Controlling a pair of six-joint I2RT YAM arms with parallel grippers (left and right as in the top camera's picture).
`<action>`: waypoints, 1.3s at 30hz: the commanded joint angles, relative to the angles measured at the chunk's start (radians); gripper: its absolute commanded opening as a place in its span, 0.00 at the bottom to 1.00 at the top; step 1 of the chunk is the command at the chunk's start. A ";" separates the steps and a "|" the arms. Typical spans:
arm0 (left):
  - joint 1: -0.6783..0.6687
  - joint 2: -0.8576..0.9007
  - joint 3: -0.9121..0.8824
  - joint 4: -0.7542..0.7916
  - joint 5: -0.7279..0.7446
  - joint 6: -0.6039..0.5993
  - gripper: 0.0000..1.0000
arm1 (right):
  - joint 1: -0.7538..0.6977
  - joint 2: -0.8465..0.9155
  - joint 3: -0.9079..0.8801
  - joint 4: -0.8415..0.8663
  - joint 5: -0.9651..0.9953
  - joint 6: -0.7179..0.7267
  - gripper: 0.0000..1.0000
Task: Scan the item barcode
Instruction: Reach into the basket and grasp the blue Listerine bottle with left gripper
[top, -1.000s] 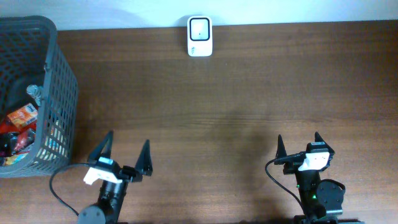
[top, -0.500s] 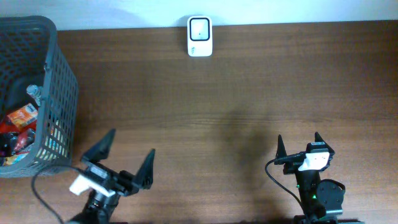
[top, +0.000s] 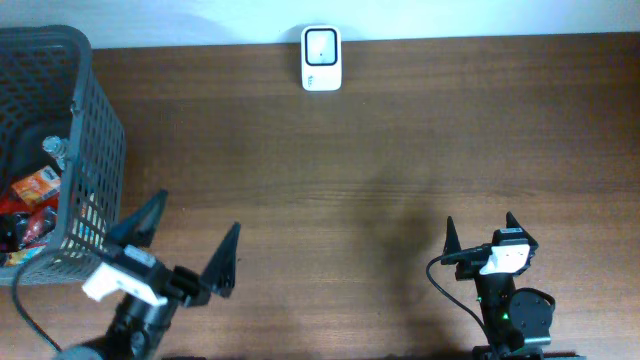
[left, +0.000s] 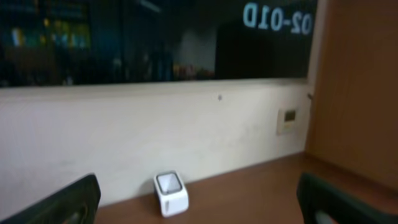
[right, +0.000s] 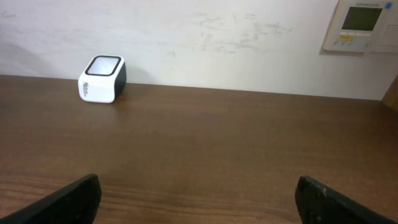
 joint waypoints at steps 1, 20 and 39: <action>0.003 0.242 0.307 -0.269 -0.104 0.050 0.99 | 0.009 -0.006 -0.009 -0.003 0.009 0.001 0.98; 0.089 1.209 1.453 -0.922 -0.682 -0.044 0.99 | 0.009 -0.006 -0.009 -0.003 0.009 0.001 0.98; 0.580 1.471 1.505 -0.953 -0.576 -0.043 0.99 | 0.009 -0.006 -0.009 -0.003 0.009 0.001 0.99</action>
